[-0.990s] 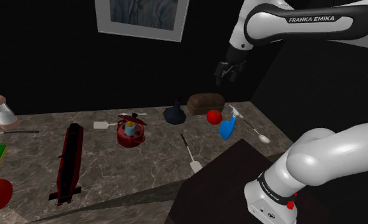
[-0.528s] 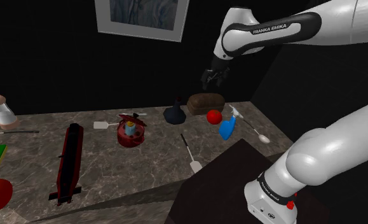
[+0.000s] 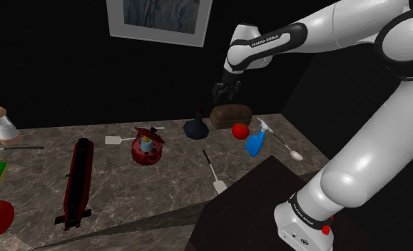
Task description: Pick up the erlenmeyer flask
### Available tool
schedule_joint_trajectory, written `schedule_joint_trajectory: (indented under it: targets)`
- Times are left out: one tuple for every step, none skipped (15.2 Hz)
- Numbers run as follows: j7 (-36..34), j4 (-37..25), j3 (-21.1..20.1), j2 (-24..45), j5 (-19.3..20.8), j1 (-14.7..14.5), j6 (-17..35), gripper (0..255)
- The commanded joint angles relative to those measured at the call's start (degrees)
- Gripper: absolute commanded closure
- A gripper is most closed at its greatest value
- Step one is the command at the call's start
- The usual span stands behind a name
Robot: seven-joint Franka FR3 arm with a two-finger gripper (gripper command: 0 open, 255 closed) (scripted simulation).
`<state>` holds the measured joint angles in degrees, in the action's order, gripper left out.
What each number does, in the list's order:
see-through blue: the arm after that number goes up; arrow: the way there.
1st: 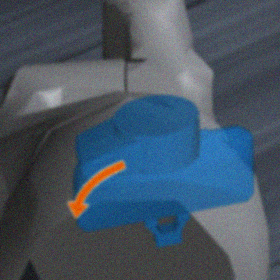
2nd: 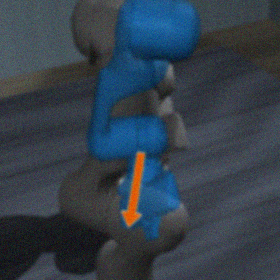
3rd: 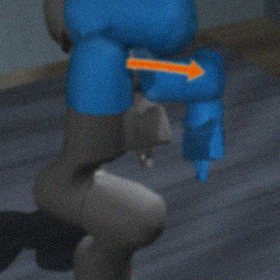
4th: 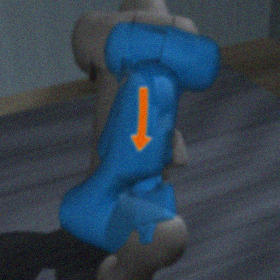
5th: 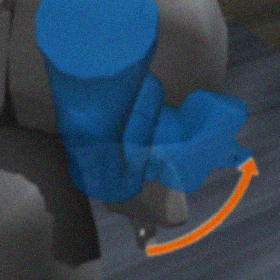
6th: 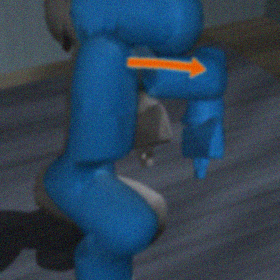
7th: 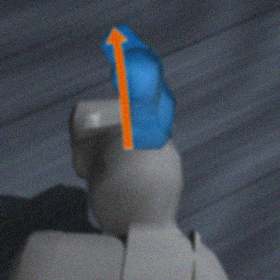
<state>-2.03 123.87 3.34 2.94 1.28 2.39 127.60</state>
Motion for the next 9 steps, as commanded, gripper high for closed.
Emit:
schedule_joint_trajectory:
  targets:
    - [0.99,-3.57,0.19,5.3,-1.02,0.33,1.6,0]
    - [1.37,-5.23,0.19,7.56,-1.51,0.48,2.13,0]
    - [1.74,-6.96,0.17,9.83,-2.0,0.65,2.58,0]
    - [2.1,-8.77,0.11,12.11,-2.48,0.84,2.96,0]
    - [2.45,-10.66,0.03,14.39,-2.95,1.05,3.27,0]
    - [2.78,-12.64,-0.07,16.68,-3.4,1.27,3.49,0]
    - [3.08,-14.69,-0.19,18.97,-3.83,1.51,3.65,0]
    - [3.37,-16.84,-0.31,21.28,-4.25,1.74,3.72,0]
    - [3.63,-19.07,-0.45,23.61,-4.63,1.98,3.72,0]
